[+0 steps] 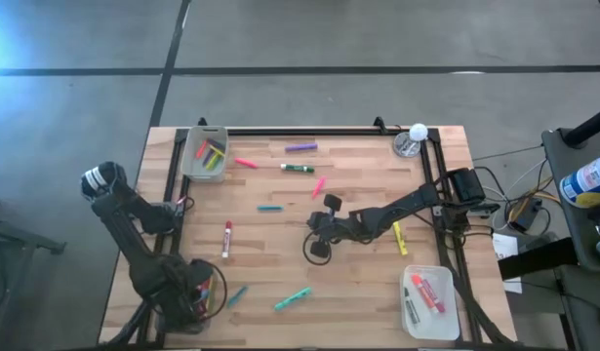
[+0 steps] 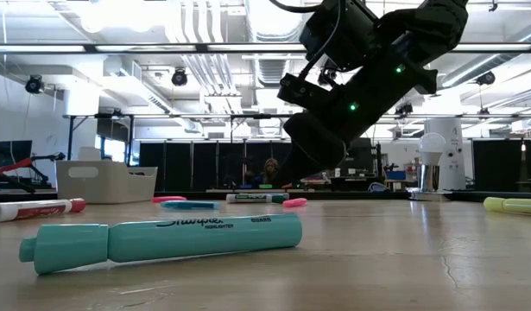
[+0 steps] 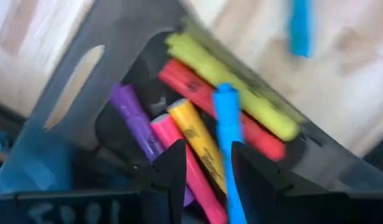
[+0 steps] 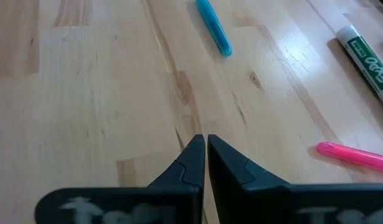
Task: Pick & Place Markers
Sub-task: Put the bottom blue pen into the gray bin
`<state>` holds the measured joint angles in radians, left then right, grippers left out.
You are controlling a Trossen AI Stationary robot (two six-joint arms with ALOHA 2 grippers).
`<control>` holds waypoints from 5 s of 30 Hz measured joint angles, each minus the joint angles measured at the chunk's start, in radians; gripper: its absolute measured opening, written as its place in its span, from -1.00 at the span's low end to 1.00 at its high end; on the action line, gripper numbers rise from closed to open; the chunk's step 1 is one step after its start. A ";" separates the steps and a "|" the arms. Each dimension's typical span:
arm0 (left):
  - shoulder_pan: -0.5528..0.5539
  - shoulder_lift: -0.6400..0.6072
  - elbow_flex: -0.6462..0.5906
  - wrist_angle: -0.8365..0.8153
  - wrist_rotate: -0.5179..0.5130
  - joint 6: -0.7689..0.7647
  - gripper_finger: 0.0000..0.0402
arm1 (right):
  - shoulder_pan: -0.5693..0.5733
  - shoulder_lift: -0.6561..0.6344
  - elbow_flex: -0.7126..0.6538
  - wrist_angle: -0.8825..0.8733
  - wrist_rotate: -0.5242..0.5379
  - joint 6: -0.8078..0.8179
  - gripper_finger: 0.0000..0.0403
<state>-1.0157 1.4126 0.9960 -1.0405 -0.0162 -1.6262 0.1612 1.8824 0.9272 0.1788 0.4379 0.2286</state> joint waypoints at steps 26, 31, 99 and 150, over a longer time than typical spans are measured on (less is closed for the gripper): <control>0.544 -0.084 -0.068 0.427 -0.144 1.008 -0.91 | 0.242 -0.042 -0.053 0.115 0.039 0.031 -0.94; 0.516 -0.012 -0.084 0.446 -0.072 0.874 -0.96 | 0.315 -0.043 -0.063 0.116 0.105 0.060 -0.94; 0.391 0.248 0.226 -0.050 -0.042 0.369 -0.82 | 0.360 -0.043 -0.064 0.108 0.164 0.095 -0.94; 0.308 0.417 0.326 0.074 0.097 0.723 -0.64 | 0.365 -0.042 -0.064 0.087 0.164 0.111 -0.94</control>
<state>-0.7077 1.8299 1.3218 -0.9661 0.0806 -0.9028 0.5259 1.8408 0.8627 0.2661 0.6018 0.3401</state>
